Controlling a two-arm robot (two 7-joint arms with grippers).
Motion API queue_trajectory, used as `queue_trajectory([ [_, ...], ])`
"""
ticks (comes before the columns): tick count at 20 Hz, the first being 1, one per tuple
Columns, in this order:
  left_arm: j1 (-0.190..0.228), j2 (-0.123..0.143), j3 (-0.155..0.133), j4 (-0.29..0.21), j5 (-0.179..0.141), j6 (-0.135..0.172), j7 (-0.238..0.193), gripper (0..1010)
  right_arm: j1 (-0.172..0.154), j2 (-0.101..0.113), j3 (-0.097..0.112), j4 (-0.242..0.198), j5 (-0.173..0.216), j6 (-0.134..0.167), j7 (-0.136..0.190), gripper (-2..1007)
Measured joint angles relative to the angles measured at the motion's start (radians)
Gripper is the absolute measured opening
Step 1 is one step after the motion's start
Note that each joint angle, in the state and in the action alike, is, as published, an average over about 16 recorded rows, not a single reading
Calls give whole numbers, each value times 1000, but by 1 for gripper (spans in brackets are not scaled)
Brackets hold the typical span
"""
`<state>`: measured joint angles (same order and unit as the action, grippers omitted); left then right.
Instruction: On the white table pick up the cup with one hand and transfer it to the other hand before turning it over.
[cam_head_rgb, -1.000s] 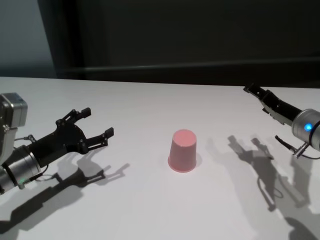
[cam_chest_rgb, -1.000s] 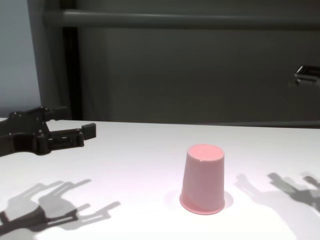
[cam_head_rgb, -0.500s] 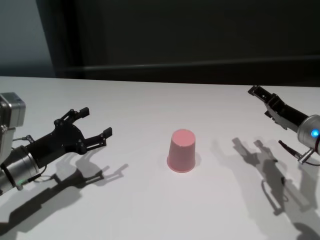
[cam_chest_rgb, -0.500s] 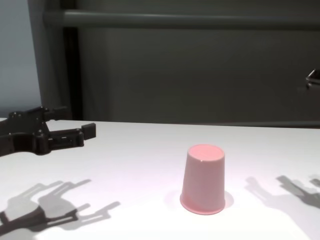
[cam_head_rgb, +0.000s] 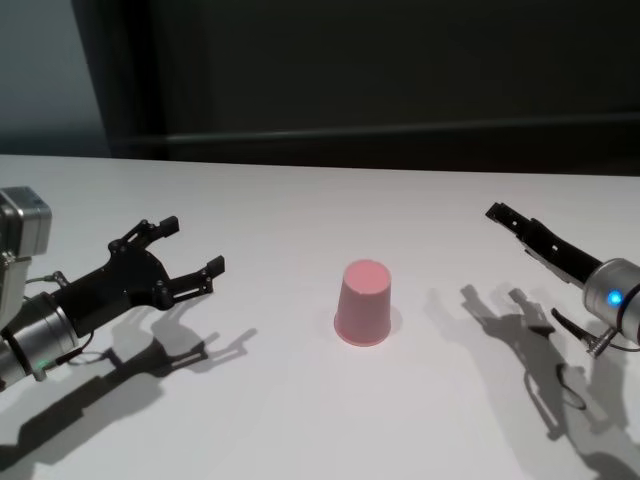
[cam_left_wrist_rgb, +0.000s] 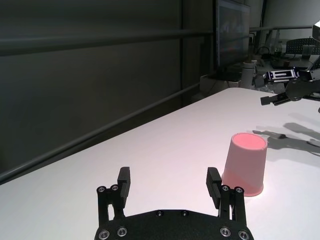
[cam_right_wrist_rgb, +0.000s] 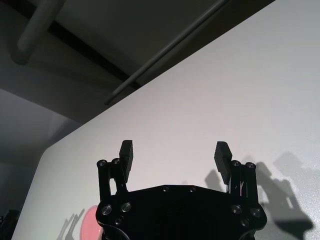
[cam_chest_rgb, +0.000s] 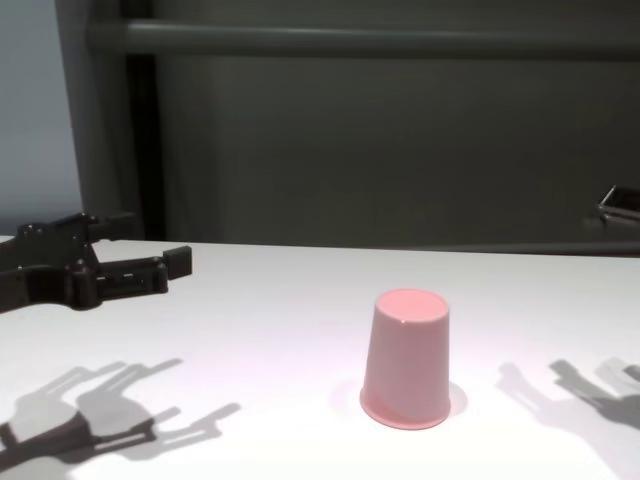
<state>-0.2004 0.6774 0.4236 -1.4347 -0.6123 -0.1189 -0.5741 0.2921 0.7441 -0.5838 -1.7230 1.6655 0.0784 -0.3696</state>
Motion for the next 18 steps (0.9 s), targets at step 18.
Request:
queue_trajectory([
  [18,0,0,0,0,0,0,0,1001,17,-21,-71,5,-172,23,1,1000],
])
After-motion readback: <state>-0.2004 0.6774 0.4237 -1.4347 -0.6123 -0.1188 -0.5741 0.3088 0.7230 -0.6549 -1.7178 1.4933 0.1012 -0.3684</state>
